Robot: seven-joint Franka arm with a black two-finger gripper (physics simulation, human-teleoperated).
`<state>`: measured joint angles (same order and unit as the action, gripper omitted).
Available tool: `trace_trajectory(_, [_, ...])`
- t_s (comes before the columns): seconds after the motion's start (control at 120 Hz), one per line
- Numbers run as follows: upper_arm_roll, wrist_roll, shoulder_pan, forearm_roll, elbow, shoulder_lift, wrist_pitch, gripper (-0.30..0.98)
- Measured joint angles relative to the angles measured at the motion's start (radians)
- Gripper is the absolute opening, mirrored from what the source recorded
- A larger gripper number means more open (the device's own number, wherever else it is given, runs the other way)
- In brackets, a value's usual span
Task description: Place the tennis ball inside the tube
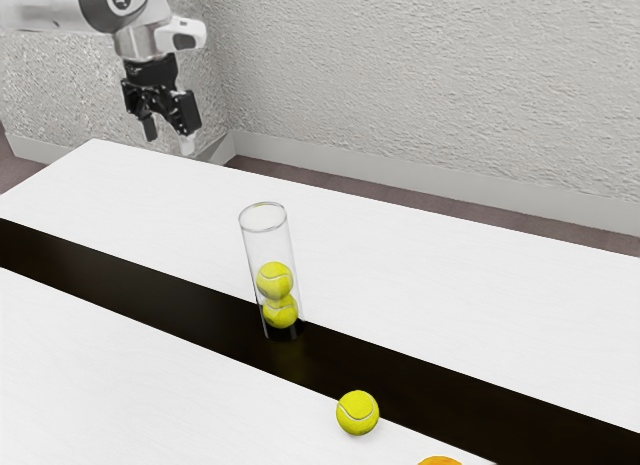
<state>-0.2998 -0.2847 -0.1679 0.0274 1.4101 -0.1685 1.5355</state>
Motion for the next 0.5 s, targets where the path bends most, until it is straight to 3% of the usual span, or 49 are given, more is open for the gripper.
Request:
trace_trajectory(0.233, [0.024, 0.001, 0.002, -0.001, 0.000, -0.006, -0.026, 0.69])
trace_trajectory(0.5, [0.289, 0.062, -0.013, -0.012, 0.007, -0.018, -0.008, 0.68])
